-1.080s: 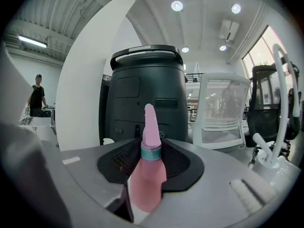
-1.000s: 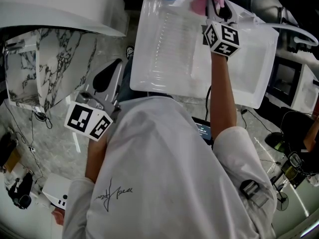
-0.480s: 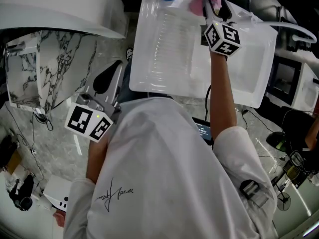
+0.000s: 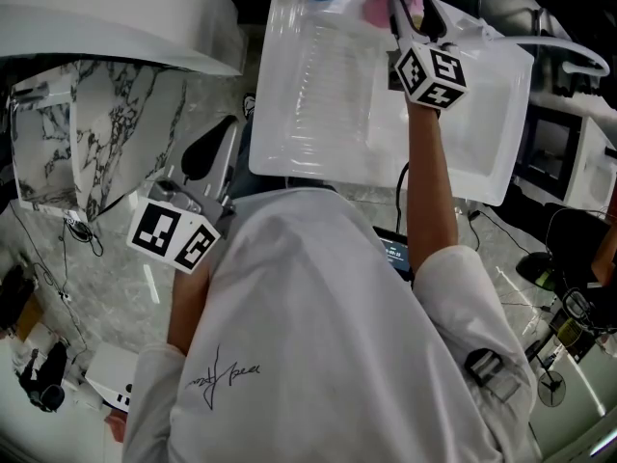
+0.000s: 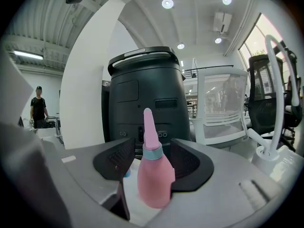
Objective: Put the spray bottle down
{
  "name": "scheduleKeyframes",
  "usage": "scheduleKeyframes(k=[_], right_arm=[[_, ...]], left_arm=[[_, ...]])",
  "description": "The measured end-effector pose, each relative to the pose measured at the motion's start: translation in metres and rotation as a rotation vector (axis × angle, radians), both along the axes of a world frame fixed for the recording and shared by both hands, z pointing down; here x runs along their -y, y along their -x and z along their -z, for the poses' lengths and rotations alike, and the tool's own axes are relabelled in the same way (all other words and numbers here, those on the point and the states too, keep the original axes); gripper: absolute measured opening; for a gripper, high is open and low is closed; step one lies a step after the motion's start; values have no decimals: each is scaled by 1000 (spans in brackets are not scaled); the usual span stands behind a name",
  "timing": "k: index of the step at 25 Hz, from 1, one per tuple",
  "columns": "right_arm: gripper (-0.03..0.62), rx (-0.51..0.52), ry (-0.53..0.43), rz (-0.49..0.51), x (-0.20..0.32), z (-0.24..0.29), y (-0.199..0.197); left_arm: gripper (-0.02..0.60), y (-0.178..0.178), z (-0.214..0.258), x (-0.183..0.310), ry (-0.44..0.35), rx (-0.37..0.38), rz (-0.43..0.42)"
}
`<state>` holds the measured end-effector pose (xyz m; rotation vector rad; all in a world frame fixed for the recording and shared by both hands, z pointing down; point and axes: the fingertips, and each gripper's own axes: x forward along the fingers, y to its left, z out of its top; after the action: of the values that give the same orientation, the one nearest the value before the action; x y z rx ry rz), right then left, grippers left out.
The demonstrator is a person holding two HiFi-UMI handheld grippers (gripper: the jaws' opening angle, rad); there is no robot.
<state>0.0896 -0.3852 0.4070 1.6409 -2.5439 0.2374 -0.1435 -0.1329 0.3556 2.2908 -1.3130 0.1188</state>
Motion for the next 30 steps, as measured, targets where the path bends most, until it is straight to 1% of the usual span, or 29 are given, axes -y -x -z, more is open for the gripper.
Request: scheduleKeyframes(k=[12, 17, 30], right_arm=[[201, -2, 5, -5, -15, 3, -8], [201, 17, 10, -17, -19, 6, -15], [201, 27, 15, -15, -32, 11, -24]], left_arm=[[5, -10, 2, -4, -15, -6, -12], [5, -17, 2, -6, -15, -2, -25], [5, -32, 5, -10, -23, -3, -36]])
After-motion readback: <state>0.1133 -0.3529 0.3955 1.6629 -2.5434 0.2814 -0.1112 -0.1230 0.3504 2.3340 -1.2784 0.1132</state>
